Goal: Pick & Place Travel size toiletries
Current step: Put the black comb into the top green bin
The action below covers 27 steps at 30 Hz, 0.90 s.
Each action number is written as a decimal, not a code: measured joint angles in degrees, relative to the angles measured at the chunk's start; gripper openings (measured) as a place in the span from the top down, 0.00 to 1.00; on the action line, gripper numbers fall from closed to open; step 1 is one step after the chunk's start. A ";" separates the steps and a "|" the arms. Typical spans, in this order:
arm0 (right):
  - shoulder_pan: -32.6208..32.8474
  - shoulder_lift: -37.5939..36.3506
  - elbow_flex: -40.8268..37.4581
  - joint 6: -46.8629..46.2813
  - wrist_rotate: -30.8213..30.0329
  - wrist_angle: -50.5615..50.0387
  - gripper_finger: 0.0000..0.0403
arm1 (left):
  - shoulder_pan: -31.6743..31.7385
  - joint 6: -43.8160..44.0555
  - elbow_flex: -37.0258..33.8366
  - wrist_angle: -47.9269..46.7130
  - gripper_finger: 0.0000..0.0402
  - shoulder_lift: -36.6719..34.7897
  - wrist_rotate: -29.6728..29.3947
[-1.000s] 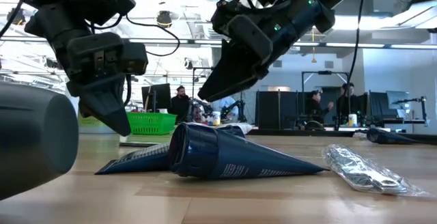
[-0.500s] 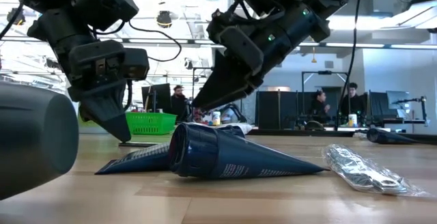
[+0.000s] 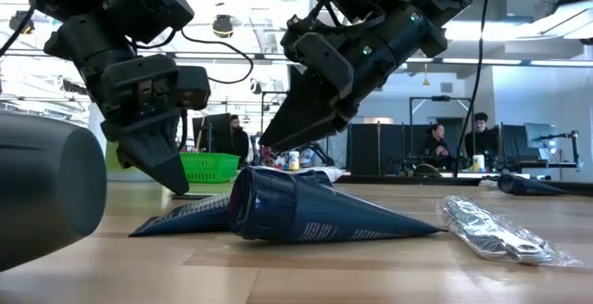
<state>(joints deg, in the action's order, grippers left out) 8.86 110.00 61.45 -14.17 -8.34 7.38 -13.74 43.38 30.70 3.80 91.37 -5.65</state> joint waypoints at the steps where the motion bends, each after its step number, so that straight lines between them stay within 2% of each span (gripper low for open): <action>1: 0.00 0.00 0.00 -0.51 0.02 -0.02 0.42 | 0.00 -0.01 0.00 0.22 1.00 0.13 0.09; 7: 0.02 0.00 0.00 -1.16 0.98 -0.40 0.42 | -0.03 -0.06 -0.18 0.69 1.00 0.03 -0.16; 13: 0.02 0.00 0.00 -2.43 0.98 -0.84 0.42 | -0.65 -0.09 -0.91 0.19 1.00 -5.78 -5.40; 16: 0.02 0.00 0.00 -2.42 1.01 -0.93 0.42 | -0.40 -0.11 -0.61 1.24 1.00 -8.06 -6.10; 27: 0.13 0.00 0.00 -2.40 1.01 -1.00 0.42 | -0.57 0.13 -0.63 1.39 1.00 -4.90 -3.44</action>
<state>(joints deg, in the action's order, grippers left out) 8.99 110.00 61.45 -16.58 -7.33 6.38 -14.31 43.51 30.06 5.19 86.47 -9.09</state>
